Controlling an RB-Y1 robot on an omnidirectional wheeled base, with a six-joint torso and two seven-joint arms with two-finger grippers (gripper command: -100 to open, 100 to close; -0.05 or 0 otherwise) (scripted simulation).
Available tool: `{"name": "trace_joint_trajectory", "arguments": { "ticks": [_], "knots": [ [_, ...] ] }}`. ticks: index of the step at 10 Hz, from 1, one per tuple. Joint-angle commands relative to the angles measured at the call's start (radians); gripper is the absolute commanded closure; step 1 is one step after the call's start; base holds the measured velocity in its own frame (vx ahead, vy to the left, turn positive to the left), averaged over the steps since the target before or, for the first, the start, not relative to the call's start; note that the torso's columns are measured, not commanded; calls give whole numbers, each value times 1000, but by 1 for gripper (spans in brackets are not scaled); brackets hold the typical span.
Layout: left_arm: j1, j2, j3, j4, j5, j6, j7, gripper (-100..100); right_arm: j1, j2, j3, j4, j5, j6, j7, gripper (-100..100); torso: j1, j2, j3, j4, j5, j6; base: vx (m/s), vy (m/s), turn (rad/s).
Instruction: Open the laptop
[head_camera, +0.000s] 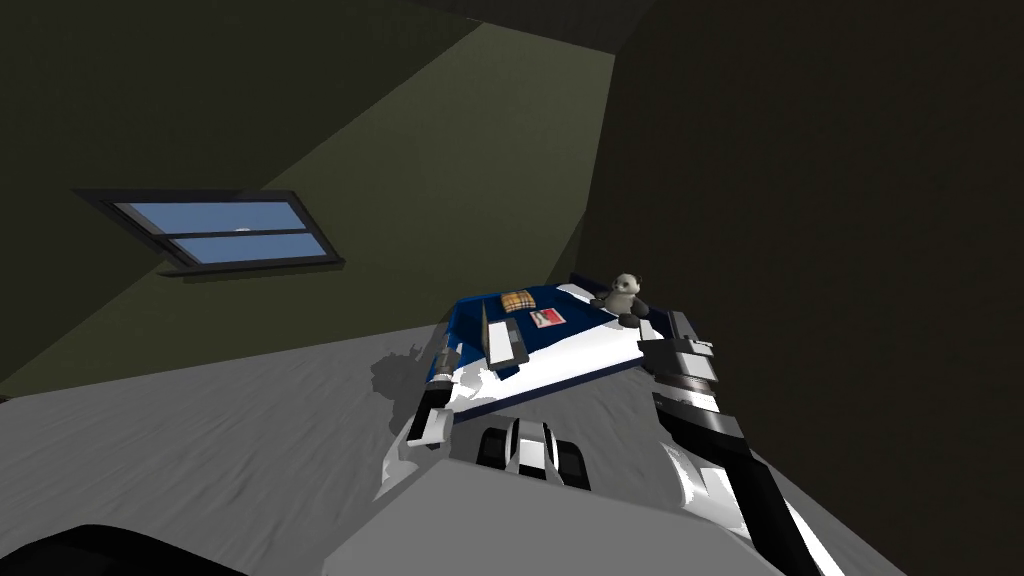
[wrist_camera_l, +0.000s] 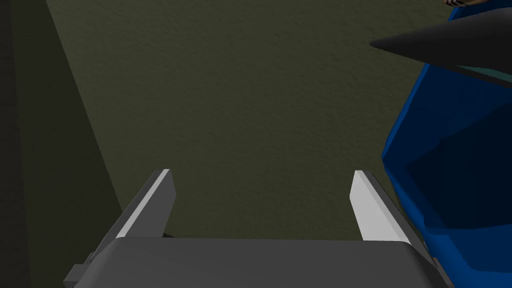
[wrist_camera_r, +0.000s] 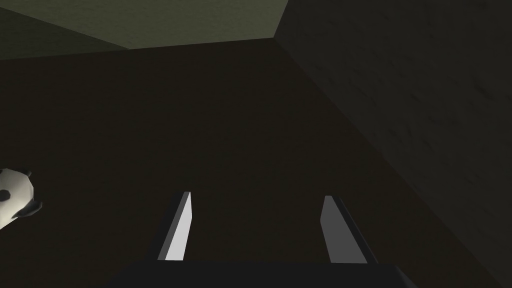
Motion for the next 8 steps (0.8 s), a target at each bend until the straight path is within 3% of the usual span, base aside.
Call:
{"name": "trace_joint_trajectory", "arguments": {
  "ticks": [1, 6, 8],
  "knots": [
    [-18, -2, 6, 60, 19, -5, 19, -100, 0, 0, 0, 0, 0, 0, 0, 0, 3, 2, 1, 0, 1, 0, 51, -52, 10],
    [-59, -31, 21, 195, 68, -2, 58, -100, 0, 0, 0, 0, 0, 0, 0, 0, 0, 1, 1, 0, 0, 0, 62, -84, 13],
    [-66, -39, 23, 217, 76, -1, 65, -100, 0, 0, 0, 0, 0, 0, 0, 0, 3, 2, 1, 1, 1, 0, 41, -45, 5]
  ]
}}
